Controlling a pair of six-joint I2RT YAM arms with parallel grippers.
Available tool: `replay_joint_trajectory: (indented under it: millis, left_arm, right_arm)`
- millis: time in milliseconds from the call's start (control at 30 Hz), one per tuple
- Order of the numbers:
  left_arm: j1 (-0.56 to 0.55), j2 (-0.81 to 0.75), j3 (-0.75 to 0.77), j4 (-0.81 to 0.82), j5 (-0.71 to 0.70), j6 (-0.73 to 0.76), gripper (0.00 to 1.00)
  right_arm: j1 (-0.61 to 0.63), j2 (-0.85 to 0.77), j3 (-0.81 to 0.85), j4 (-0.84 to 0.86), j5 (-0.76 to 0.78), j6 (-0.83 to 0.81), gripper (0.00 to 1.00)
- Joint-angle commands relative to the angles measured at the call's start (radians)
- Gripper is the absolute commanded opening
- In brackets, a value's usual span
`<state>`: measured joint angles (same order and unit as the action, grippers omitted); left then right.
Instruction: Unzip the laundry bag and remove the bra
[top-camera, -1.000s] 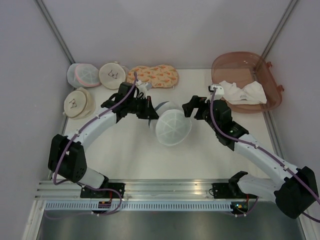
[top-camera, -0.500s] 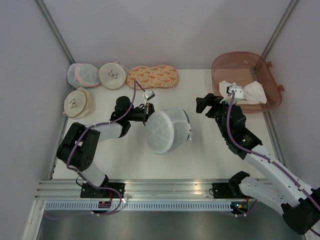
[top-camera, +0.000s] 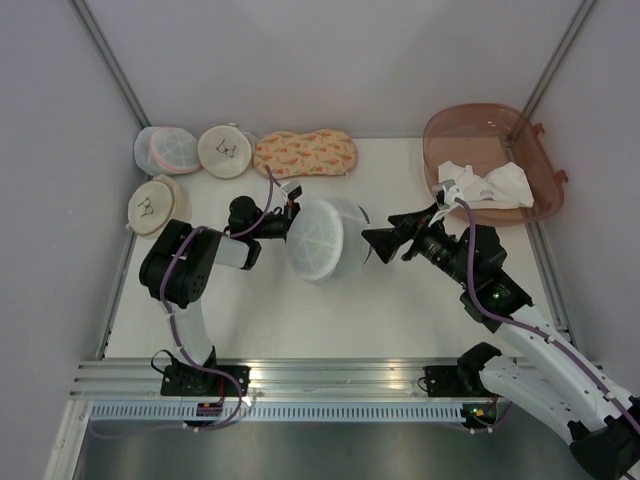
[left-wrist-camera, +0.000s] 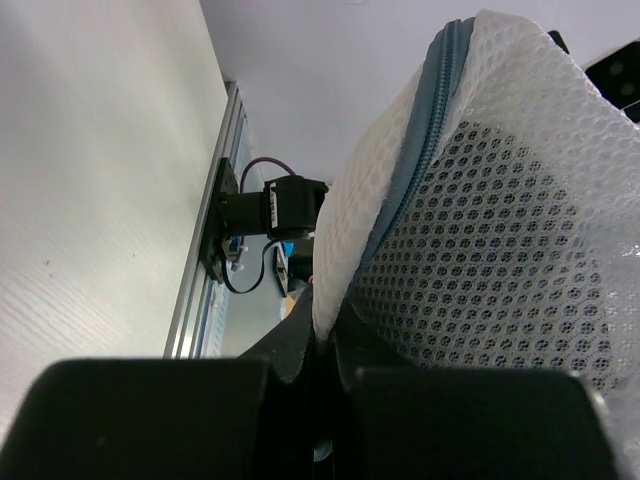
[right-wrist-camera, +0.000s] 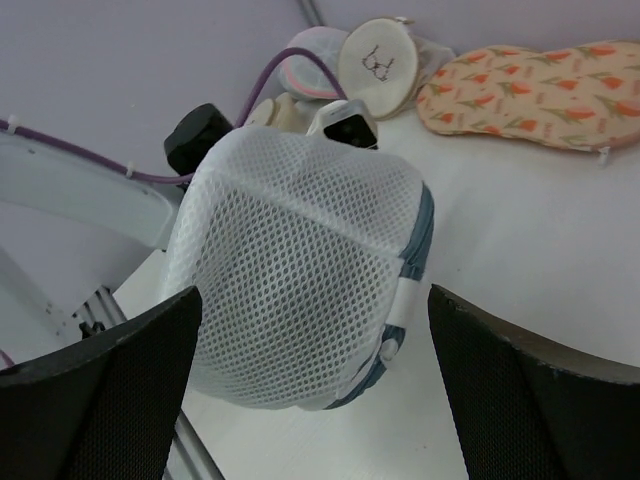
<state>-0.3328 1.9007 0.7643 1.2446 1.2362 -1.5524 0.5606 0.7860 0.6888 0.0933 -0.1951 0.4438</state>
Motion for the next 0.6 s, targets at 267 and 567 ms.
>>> replay_joint_trajectory:
  millis: [267, 567]
  left_arm:
    - [0.011, -0.066, 0.059, 0.417, -0.032, -0.051, 0.02]
    - [0.005, -0.071, 0.067, 0.417, -0.055, -0.064, 0.02]
  right_arm:
    - [-0.053, -0.048, -0.192, 0.242, -0.168, 0.203, 0.92]
    - [-0.059, 0.056, -0.264, 0.506, -0.271, 0.320, 0.57]
